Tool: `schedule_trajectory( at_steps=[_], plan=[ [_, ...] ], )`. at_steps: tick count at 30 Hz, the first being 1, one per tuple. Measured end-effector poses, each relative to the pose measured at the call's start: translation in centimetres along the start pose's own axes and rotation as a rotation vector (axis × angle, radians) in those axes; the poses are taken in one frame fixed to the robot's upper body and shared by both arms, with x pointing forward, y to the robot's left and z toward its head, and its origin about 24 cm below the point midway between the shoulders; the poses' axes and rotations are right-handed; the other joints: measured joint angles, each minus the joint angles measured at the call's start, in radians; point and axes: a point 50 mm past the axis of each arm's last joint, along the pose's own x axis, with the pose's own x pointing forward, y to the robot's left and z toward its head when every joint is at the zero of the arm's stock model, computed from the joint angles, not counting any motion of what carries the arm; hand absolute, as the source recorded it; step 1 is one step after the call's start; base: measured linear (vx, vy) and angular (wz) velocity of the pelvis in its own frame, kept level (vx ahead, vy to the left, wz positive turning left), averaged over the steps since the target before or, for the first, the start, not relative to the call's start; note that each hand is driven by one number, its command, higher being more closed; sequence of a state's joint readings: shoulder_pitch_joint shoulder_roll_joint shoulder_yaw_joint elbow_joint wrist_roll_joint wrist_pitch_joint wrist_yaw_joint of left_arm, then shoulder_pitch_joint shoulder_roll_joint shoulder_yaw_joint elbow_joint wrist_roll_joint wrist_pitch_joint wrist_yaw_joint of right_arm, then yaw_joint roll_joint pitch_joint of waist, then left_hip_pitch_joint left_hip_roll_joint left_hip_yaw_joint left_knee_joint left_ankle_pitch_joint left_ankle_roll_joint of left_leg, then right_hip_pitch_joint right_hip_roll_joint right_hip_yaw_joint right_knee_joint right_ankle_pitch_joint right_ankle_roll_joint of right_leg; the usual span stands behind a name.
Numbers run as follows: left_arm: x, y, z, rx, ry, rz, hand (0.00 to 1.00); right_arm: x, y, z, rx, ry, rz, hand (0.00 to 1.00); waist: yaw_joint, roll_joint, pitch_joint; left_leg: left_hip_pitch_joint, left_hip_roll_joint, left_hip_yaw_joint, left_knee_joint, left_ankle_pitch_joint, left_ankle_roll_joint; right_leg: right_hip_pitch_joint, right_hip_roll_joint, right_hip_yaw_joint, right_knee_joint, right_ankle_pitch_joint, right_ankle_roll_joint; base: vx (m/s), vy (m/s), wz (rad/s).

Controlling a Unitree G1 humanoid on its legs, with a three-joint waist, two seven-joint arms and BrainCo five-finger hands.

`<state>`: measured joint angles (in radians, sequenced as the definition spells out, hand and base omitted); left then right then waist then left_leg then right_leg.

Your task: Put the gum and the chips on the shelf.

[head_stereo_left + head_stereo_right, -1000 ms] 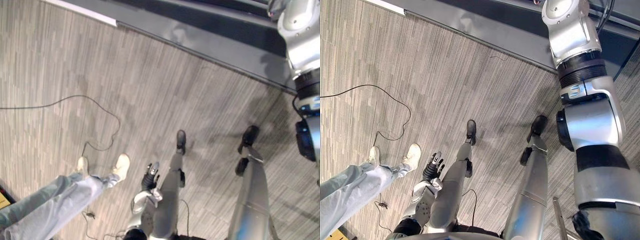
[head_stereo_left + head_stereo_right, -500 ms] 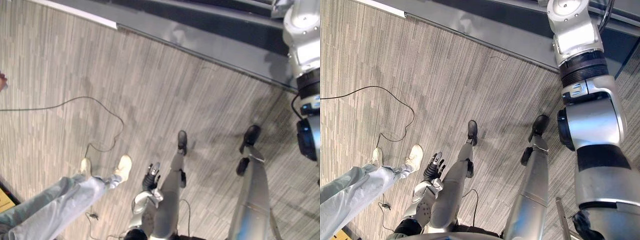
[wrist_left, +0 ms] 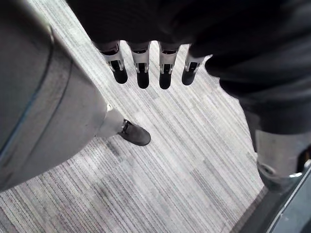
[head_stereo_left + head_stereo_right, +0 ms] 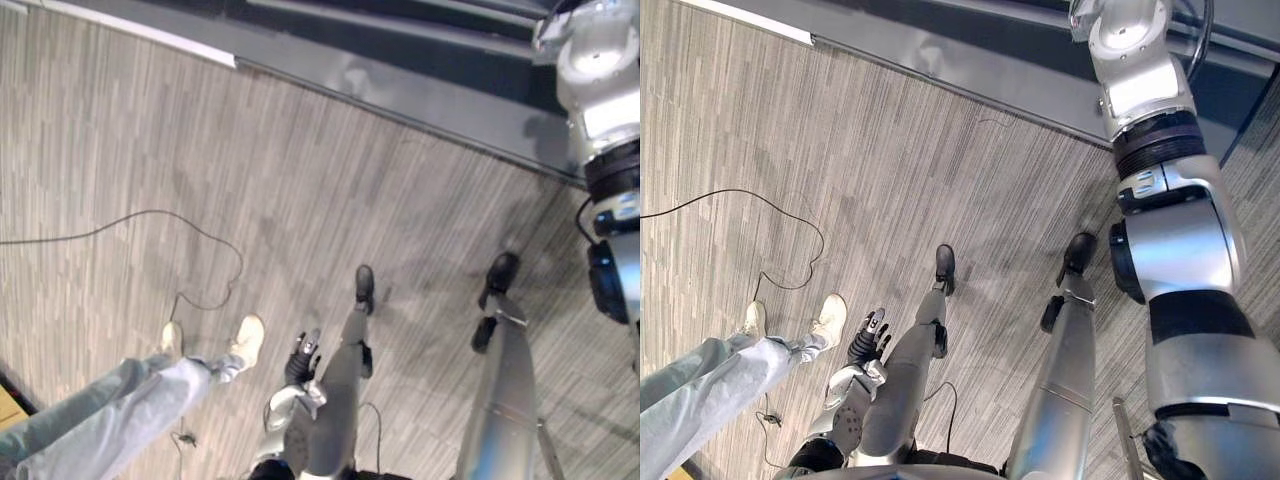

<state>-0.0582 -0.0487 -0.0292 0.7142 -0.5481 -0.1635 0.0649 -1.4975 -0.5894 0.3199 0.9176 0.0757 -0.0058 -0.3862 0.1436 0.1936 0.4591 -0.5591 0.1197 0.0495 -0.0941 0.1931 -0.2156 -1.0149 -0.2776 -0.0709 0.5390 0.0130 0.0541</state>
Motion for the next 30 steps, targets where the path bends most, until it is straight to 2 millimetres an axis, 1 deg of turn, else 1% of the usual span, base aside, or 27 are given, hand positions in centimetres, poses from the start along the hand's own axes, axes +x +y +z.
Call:
schedule_trajectory(
  at_steps=[1,3,4,5,7,8,9,11,13,14,16,17,19,20,23,24,25,26,27,28,29,30],
  plan=[
    [0.0,0.0,0.0,0.000,-0.001,-0.001,0.00,-0.3,0.3,-0.8,-0.010,0.025,0.010,0.00,-0.001,-0.001,-0.001,0.012,0.002,-0.003,0.000,0.000,0.000,0.017,0.000,-0.005,-0.007,-0.001,0.002,0.00,-0.032,-0.02],
    [0.0,0.0,0.0,0.000,-0.001,0.000,0.00,-0.6,0.5,-1.5,-0.015,0.047,0.017,0.00,-0.002,-0.002,-0.003,0.021,0.003,-0.004,0.000,0.000,0.000,0.033,0.000,-0.009,-0.017,0.000,0.005,0.00,-0.031,-0.01],
    [0.0,0.0,0.0,-0.001,0.001,0.000,0.00,-1.0,0.7,-2.3,-0.018,0.071,0.024,0.00,-0.003,-0.005,-0.012,0.025,0.004,-0.006,0.000,0.000,0.001,0.045,0.000,-0.014,-0.027,0.003,0.010,0.00,-0.030,0.01],
    [0.0,0.1,0.0,0.000,0.002,0.001,0.00,-1.0,0.7,-2.5,-0.020,0.076,0.025,0.00,-0.003,-0.005,-0.014,0.027,0.004,-0.006,0.000,0.000,0.001,0.048,0.000,-0.015,-0.030,0.004,0.010,0.01,-0.031,0.01],
    [0.0,0.2,-0.2,-0.002,0.007,0.006,0.00,-1.8,0.9,-4.2,-0.010,0.127,0.028,0.00,-0.005,-0.011,-0.017,0.050,0.007,-0.010,0.000,0.000,0.002,0.083,-0.002,-0.025,-0.040,0.005,0.013,0.02,-0.016,0.01],
    [-0.1,0.3,-0.2,-0.002,0.008,0.007,0.00,-2.3,1.0,-5.2,-0.018,0.155,0.034,0.00,-0.005,-0.015,-0.022,0.061,0.009,-0.016,0.000,-0.001,0.002,0.102,-0.002,-0.034,-0.049,0.006,0.014,0.04,-0.034,0.03],
    [-0.1,0.4,-0.3,-0.003,0.010,0.010,0.00,-2.6,1.1,-5.8,-0.024,0.169,0.041,0.00,-0.005,-0.020,-0.031,0.061,0.009,-0.017,0.000,-0.002,0.002,0.103,-0.002,-0.035,-0.050,0.006,0.014,0.04,-0.030,0.03],
    [-0.2,0.6,-0.5,-0.003,0.019,0.013,0.00,-3.6,1.8,-7.4,-0.010,0.232,0.061,0.00,-0.012,-0.027,-0.037,0.089,0.011,-0.024,0.000,-0.005,0.005,0.144,-0.002,-0.045,-0.065,0.007,0.016,0.05,-0.026,0.01],
    [-0.2,0.9,-0.8,-0.002,0.031,0.022,0.00,-4.4,2.5,-8.6,-0.013,0.269,0.090,0.00,-0.022,-0.034,-0.042,0.111,0.011,-0.023,0.000,-0.013,0.003,0.169,-0.003,-0.046,-0.072,0.008,0.018,0.06,-0.015,-0.04],
    [-0.4,1.3,-0.9,-0.003,0.036,0.029,0.00,-5.2,3.0,-9.5,-0.007,0.297,0.101,0.00,-0.027,-0.047,-0.053,0.116,0.010,-0.020,0.000,-0.016,0.002,0.175,-0.003,-0.046,-0.081,0.008,0.019,0.06,-0.016,-0.07],
    [-0.4,1.4,-1.1,0.000,0.043,0.030,0.00,-6.0,3.5,-10.3,-0.009,0.317,0.114,0.00,-0.032,-0.053,-0.056,0.129,0.011,-0.018,0.000,-0.018,0.003,0.192,-0.002,-0.048,-0.092,0.011,0.023,0.05,-0.019,-0.05],
    [-0.4,1.4,-1.1,0.002,0.044,0.028,0.00,-6.2,3.4,-10.6,-0.008,0.326,0.113,0.00,-0.032,-0.053,-0.056,0.134,0.011,-0.018,0.000,-0.019,0.004,0.199,-0.002,-0.049,-0.096,0.012,0.024,0.07,-0.028,-0.05],
    [-0.5,1.6,-1.1,0.005,0.044,0.031,0.00,-7.1,3.2,-12.0,0.029,0.377,0.092,0.00,-0.033,-0.056,-0.058,0.157,0.010,-0.013,0.000,-0.024,0.007,0.224,-0.001,-0.048,-0.105,0.014,0.027,0.07,-0.030,-0.07],
    [-0.5,1.7,-1.1,0.007,0.045,0.033,0.00,-7.4,3.3,-12.3,0.036,0.389,0.090,0.00,-0.033,-0.057,-0.058,0.163,0.011,-0.012,0.000,-0.025,0.008,0.231,-0.001,-0.048,-0.107,0.014,0.027,0.06,-0.029,-0.08],
    [-0.6,2.0,-1.1,0.011,0.047,0.045,0.00,-8.9,3.4,-13.9,0.073,0.443,0.077,0.00,-0.046,-0.065,-0.063,0.188,0.014,-0.008,0.000,-0.031,0.008,0.261,0.004,-0.048,-0.123,0.017,0.032,0.07,-0.033,-0.07],
    [-0.6,2.2,-1.2,0.014,0.051,0.051,0.00,-9.8,3.5,-14.8,0.087,0.483,0.072,0.00,-0.052,-0.069,-0.066,0.201,0.016,-0.008,0.000,-0.034,0.009,0.280,0.006,-0.052,-0.132,0.018,0.034,0.07,-0.030,-0.08],
    [-0.7,2.5,-1.5,0.013,0.064,0.063,0.00,-11.1,3.8,-15.9,0.101,0.521,0.073,0.00,-0.055,-0.075,-0.069,0.218,0.020,-0.005,0.000,-0.039,0.010,0.302,0.012,-0.053,-0.144,0.020,0.036,0.08,-0.028,-0.09],
    [-0.7,2.7,-1.7,0.012,0.074,0.071,0.00,-12.0,3.9,-16.7,0.104,0.543,0.074,0.00,-0.056,-0.079,-0.071,0.229,0.023,-0.004,0.000,-0.043,0.010,0.315,0.014,-0.055,-0.150,0.020,0.037,0.08,-0.024,-0.13],
    [-0.9,3.1,-2.0,0.009,0.089,0.086,0.00,-13.4,4.2,-17.5,0.118,0.568,0.077,0.00,-0.057,-0.088,-0.075,0.247,0.027,-0.002,0.000,-0.050,0.009,0.335,0.019,-0.057,-0.157,0.020,0.037,0.10,-0.023,-0.16],
    [-0.9,3.6,-2.0,0.011,0.088,0.105,0.00,-15.7,4.6,-18.8,0.156,0.631,0.072,0.00,-0.062,-0.103,-0.083,0.271,0.036,0.003,0.000,-0.057,0.009,0.365,0.030,-0.059,-0.171,0.020,0.037,0.13,-0.030,-0.21],
    [-1.0,4.1,-2.1,0.011,0.093,0.129,0.00,-18.5,4.8,-20.2,0.207,0.716,0.052,0.00,-0.062,-0.117,-0.090,0.300,0.046,0.006,0.000,-0.067,0.008,0.398,0.040,-0.065,-0.183,0.018,0.035,0.11,-0.025,-0.18],
    [-1.1,4.4,-2.1,0.013,0.097,0.138,0.00,-20.3,4.8,-21.0,0.237,0.765,0.036,0.00,-0.062,-0.122,-0.093,0.315,0.051,0.006,0.001,-0.073,0.008,0.415,0.044,-0.068,-0.188,0.015,0.038,0.12,-0.022,-0.12]
  ],
)
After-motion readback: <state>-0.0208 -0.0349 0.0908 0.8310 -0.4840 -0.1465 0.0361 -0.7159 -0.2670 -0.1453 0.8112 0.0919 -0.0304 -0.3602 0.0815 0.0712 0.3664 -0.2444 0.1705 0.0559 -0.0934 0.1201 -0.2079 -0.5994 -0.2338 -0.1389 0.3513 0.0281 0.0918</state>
